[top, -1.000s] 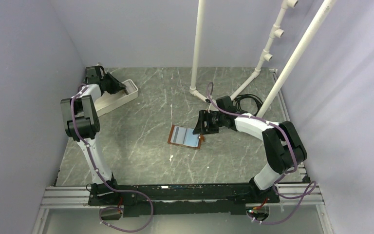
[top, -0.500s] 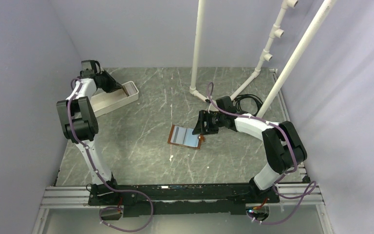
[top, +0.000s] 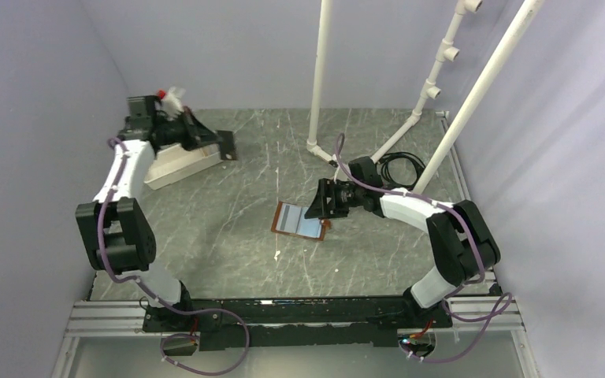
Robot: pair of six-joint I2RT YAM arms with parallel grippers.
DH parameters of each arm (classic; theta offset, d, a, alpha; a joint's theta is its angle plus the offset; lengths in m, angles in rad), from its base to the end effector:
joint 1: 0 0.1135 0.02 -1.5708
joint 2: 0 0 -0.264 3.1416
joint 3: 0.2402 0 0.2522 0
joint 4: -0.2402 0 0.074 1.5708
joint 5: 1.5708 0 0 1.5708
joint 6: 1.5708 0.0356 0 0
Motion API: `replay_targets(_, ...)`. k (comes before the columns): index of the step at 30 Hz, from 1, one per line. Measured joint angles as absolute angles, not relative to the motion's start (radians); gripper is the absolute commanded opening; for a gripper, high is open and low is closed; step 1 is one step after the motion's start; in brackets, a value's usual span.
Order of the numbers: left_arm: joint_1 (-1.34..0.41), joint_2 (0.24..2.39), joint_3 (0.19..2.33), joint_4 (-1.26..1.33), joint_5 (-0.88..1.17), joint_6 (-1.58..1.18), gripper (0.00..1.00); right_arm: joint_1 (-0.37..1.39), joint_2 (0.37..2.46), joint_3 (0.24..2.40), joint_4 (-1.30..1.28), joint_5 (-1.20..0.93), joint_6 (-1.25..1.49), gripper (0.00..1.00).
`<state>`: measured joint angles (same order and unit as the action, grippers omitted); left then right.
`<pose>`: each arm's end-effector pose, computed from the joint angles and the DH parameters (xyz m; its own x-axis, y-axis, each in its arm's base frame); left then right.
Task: Put the credit cards into the card holder
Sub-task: Pick up the credit card from the storage box, then insert the credit card into the card holder.
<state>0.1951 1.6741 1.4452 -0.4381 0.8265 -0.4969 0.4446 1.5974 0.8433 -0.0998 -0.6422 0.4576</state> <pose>0.3744 0.0473 0.3182 -0.7412 -0.4756 -0.4737 0.0936 0.6255 -0.7746 0.2743 0.1543 0.1762 -0.9197 -0.0462 -0.3900 -0.3270 0.6400 0.6954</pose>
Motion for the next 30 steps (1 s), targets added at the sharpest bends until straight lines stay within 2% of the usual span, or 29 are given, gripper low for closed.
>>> replay_targets(3,0.047,1.638,1.362,-0.41,0.958,-0.404,0.0,0.455,1.553,0.8,0.02,-0.731,0.535,0.73)
replay_targets(7,-0.135,1.613,1.173,-0.253,1.092,-0.429,0.0,0.459,1.507,0.736,0.239,-0.819,0.672,0.72)
replay_targets(12,-0.231,1.628,0.975,0.031,1.175,-0.576,0.0,0.458,1.501,0.634,0.494,-0.844,0.859,0.53)
replay_targets(19,-0.308,1.696,0.914,0.386,1.215,-0.767,0.0,0.453,1.552,0.558,0.712,-0.841,1.039,0.31)
replay_targets(23,-0.337,1.74,0.904,0.512,1.218,-0.842,0.0,0.452,1.564,0.554,0.77,-0.836,1.083,0.22)
replay_targets(25,-0.345,1.758,0.902,0.551,1.219,-0.87,0.0,0.451,1.564,0.553,0.796,-0.835,1.094,0.02)
replay_targets(26,-0.349,1.767,0.902,0.572,1.219,-0.883,0.0,0.451,1.565,0.552,0.809,-0.835,1.103,0.0)
replay_targets(27,-0.351,1.774,0.902,0.586,1.218,-0.893,0.06,0.45,1.565,0.55,0.817,-0.836,1.103,0.0)
replay_targets(29,-0.352,1.785,0.901,0.585,1.213,-0.896,0.32,0.447,1.565,0.548,0.818,-0.836,1.109,0.0)
replay_targets(30,-0.352,1.787,0.902,0.565,1.205,-0.881,0.41,0.446,1.566,0.548,0.81,-0.835,1.105,0.0)
